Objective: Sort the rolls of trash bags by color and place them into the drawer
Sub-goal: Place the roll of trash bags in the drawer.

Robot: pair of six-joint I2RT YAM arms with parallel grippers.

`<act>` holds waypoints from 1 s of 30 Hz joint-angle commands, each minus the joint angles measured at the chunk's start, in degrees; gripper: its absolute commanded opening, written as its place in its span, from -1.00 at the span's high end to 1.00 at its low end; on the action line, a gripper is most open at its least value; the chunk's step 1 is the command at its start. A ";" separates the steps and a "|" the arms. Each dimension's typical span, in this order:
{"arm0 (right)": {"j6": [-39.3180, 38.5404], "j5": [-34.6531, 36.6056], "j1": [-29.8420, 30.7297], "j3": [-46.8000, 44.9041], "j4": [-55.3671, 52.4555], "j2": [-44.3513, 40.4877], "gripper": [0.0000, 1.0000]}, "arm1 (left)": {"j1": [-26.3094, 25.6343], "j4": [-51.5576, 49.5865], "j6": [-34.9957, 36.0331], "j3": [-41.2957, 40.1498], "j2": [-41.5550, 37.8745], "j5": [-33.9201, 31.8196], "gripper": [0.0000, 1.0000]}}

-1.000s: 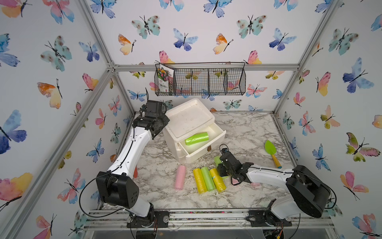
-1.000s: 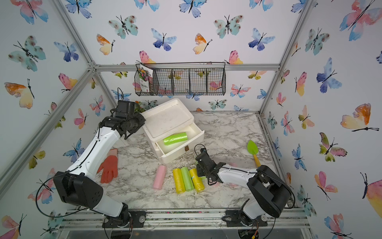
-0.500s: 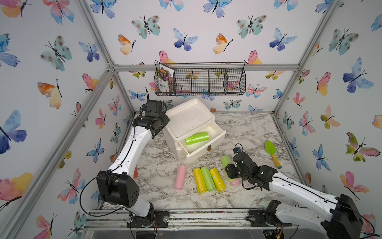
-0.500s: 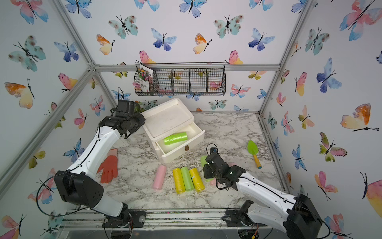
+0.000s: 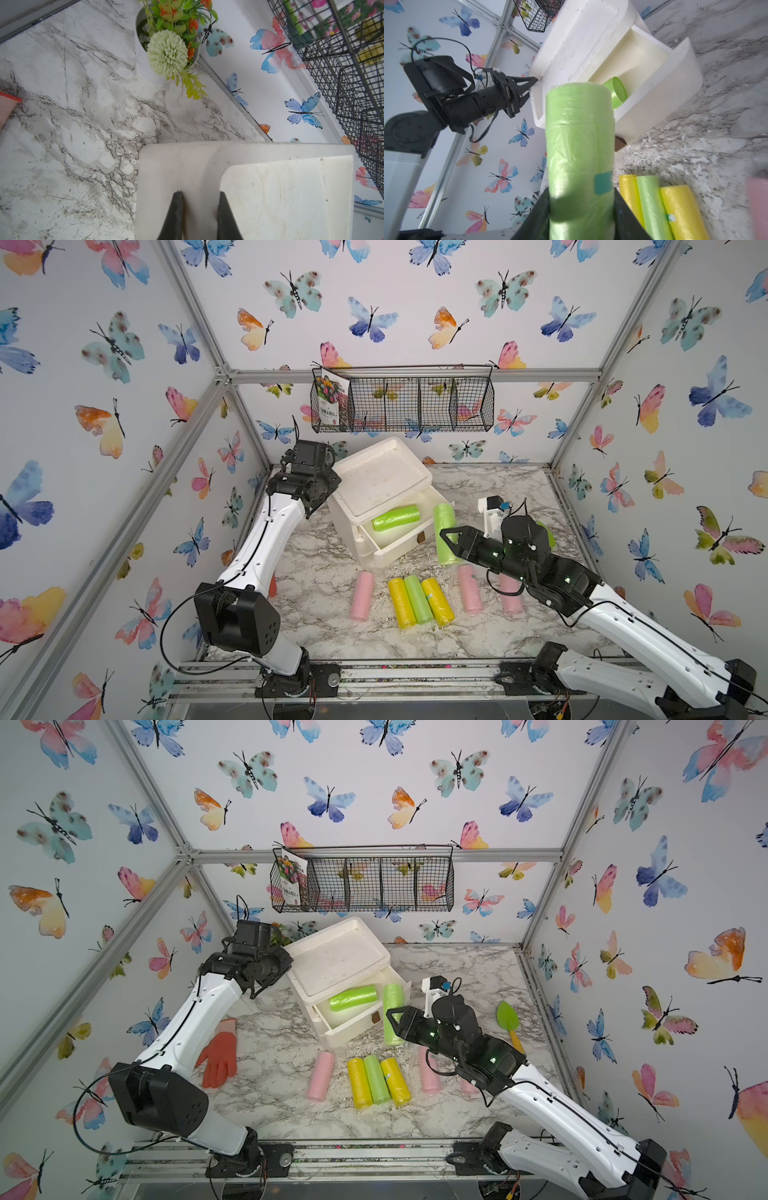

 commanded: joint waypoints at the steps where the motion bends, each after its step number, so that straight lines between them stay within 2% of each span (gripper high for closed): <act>1: 9.87 4.65 0.31 0.44 11.69 2.37 0.13 | -0.08 4.58 -8.68 0.33 2.85 9.77 1.00; 7: 23.05 11.59 0.26 -5.57 22.46 4.39 0.14 | -0.11 4.60 -9.01 1.07 3.38 10.60 1.00; 13: 28.44 13.37 0.35 -3.10 21.53 8.57 0.09 | -0.16 5.50 -9.05 0.95 4.06 11.85 1.00; 22: 31.30 13.15 0.93 1.19 24.81 15.67 0.04 | -0.23 5.66 -9.10 0.78 4.04 12.03 1.00; 30: 33.06 12.76 2.11 2.77 24.90 18.75 -0.17 | -0.18 5.87 -9.01 1.61 4.52 12.49 1.00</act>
